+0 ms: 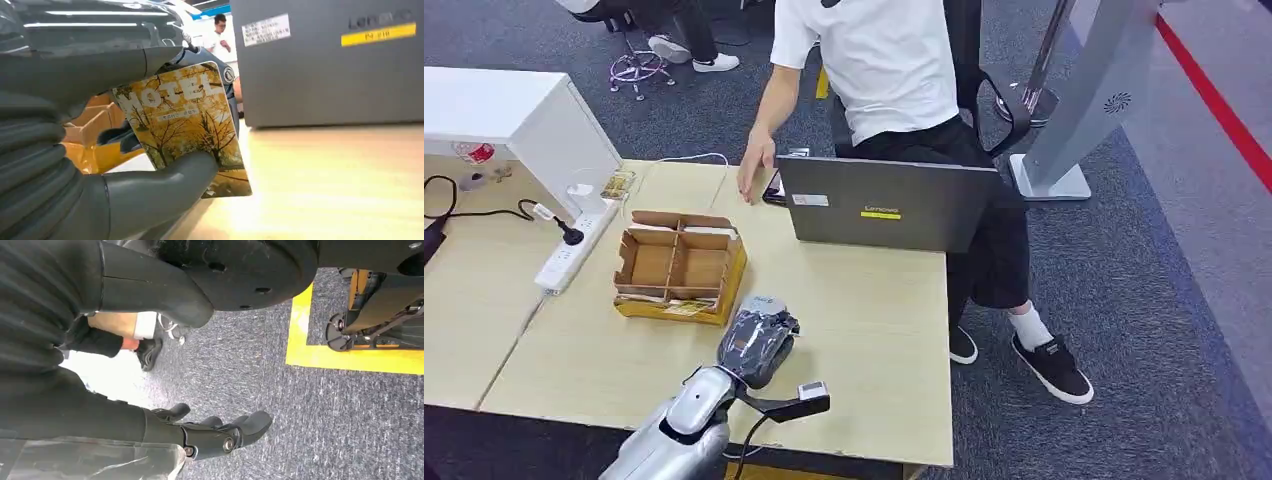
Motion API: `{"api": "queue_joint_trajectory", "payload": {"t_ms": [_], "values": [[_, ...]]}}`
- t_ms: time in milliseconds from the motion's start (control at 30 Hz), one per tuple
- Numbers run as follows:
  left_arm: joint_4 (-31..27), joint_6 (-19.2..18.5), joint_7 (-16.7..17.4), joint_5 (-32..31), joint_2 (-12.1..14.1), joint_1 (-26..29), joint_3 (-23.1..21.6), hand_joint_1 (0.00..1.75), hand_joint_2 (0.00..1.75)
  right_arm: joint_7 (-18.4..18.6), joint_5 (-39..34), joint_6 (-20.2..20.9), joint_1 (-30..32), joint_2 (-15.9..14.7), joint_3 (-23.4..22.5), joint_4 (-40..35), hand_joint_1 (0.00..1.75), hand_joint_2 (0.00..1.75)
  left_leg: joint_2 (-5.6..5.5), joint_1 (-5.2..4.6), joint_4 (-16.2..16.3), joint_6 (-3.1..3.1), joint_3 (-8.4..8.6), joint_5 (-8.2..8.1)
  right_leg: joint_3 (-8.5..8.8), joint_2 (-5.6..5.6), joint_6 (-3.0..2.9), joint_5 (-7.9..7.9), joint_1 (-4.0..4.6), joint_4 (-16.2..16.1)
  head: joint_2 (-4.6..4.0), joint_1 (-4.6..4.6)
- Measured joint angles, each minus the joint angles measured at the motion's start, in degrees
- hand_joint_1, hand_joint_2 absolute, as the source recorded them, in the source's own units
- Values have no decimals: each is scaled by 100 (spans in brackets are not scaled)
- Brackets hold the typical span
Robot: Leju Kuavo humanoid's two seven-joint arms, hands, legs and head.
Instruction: Pass the card to the sensor for recognition and then transmit it.
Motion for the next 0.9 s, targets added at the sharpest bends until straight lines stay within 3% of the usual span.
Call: {"api": "queue_joint_trajectory", "payload": {"t_ms": [167, 333, 600, 900], "values": [[225, 136, 83, -162, -4, -33, 0, 175, 175, -13, 44, -2, 1, 0, -2, 0, 0, 175, 1, 0, 0, 0, 0, 0, 0, 0, 0, 0, 0, 0, 0, 0], [249, 855, 168, -426, -7, -32, 0, 175, 175, -4, 103, -17, 1, 0, -33, 0, 0, 175, 0, -1, 0, 0, -1, 0, 1, 0, 0, 0, 0, 0, 0, 0], [190, 1598, 282, -855, -4, -23, 2, 175, 175, 9, 173, -17, 1, 13, -105, 2, 0, 175, -1, -1, 0, 0, -1, 0, 1, -1, 0, 0, 0, 0, 0, 0], [146, 1652, 330, -903, -4, -22, 2, 175, 175, 11, 179, -17, 1, 15, -111, 9, 0, 175, -2, 0, 0, 0, -1, 0, 2, -2, 0, 0, 0, 1, 0, 0]]}}
